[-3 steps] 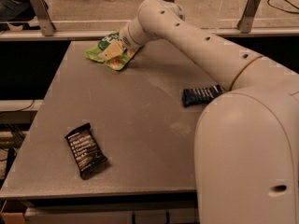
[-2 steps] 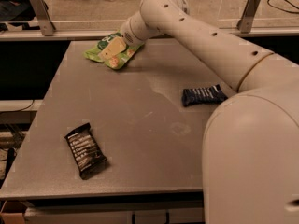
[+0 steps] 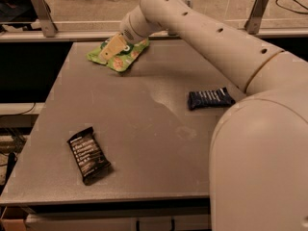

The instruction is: Move green rice chip bag near rxbar chocolate

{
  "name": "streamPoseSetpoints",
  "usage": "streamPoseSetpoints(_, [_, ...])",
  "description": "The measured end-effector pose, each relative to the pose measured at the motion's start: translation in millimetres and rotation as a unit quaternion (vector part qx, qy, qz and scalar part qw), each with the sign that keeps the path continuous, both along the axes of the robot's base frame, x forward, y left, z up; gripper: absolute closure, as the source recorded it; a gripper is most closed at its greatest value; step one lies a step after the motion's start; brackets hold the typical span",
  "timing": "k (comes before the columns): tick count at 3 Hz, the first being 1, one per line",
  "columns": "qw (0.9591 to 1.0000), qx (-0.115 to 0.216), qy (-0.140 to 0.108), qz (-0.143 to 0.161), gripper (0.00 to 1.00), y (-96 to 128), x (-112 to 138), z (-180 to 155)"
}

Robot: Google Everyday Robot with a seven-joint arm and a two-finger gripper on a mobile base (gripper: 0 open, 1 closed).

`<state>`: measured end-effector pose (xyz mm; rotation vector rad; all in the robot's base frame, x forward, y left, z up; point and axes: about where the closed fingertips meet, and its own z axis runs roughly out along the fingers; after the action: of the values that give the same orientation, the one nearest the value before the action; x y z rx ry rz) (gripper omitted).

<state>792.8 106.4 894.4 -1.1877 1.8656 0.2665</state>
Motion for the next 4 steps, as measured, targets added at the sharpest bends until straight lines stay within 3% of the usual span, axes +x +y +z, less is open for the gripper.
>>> streamPoseSetpoints(2, [0.9998,-0.013,0.009,-0.011,0.0,-3.9,7.7,-22.1])
streamPoseSetpoints(4, [0.9998,-0.008,0.017,-0.011,0.41,-2.9,9.9,-32.6])
